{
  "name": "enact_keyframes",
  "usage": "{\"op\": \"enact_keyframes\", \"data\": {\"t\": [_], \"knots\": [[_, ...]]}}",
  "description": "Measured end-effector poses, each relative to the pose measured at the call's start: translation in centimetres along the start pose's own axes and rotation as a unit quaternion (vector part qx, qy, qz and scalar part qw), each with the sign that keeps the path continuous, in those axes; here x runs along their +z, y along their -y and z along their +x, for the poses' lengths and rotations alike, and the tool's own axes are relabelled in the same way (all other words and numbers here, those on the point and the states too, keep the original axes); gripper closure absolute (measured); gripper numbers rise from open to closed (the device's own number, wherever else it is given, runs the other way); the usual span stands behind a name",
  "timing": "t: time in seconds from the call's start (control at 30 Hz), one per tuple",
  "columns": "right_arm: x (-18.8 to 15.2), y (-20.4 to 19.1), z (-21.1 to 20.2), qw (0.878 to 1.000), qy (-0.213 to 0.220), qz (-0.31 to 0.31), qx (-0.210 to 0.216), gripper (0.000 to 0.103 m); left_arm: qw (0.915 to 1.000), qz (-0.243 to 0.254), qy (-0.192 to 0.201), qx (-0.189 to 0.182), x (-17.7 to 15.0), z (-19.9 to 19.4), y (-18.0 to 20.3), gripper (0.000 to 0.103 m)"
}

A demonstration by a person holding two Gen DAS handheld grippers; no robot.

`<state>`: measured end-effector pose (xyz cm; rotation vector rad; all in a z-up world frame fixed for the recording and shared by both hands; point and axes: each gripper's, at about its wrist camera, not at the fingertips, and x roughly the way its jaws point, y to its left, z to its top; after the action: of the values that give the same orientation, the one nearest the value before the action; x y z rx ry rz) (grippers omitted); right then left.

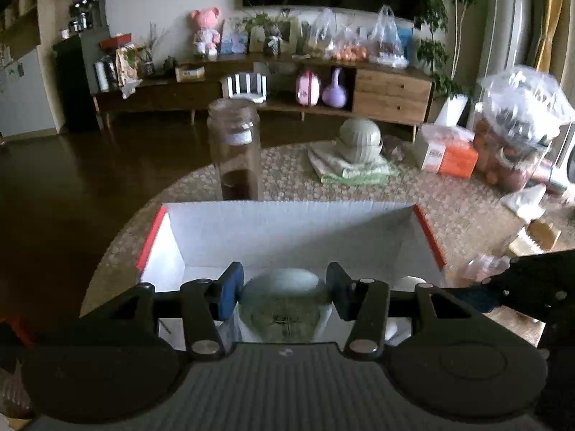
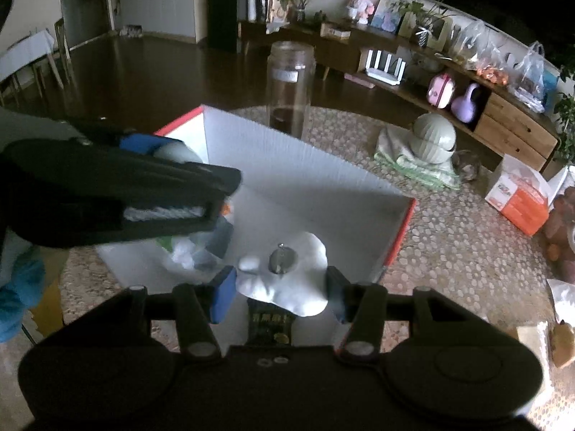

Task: Organize objects
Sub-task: 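Carry the tape dispenser and white figurine into the red shoebox and release both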

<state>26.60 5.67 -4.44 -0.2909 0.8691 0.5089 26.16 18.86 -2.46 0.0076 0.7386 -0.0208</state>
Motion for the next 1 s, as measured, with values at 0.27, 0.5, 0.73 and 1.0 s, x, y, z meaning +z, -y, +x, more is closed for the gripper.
{"op": "enact_keyframes", "data": {"t": [0.27,0.5,0.73,1.0], "knots": [[-0.1,-0.8,3.7,0.999,-0.041,-0.024,0.001,0.05,0.997,-0.01,-0.077,-0.008,-0.1,5.8,-0.6,0.067],[-0.2,-0.9,4.9,0.998,-0.055,-0.018,0.002,0.048,0.9945,-0.001,-0.104,-0.01,-0.2,6.9,-0.8,0.067],[-0.3,-1.1,4.7,0.999,-0.05,-0.017,0.013,0.042,0.9942,0.001,-0.107,-0.004,-0.5,6.8,-1.0,0.064],[-0.5,-0.6,3.2,0.999,-0.043,-0.002,0.021,0.04,0.9956,-0.01,-0.092,-0.006,-0.7,5.1,-1.0,0.035]]}}
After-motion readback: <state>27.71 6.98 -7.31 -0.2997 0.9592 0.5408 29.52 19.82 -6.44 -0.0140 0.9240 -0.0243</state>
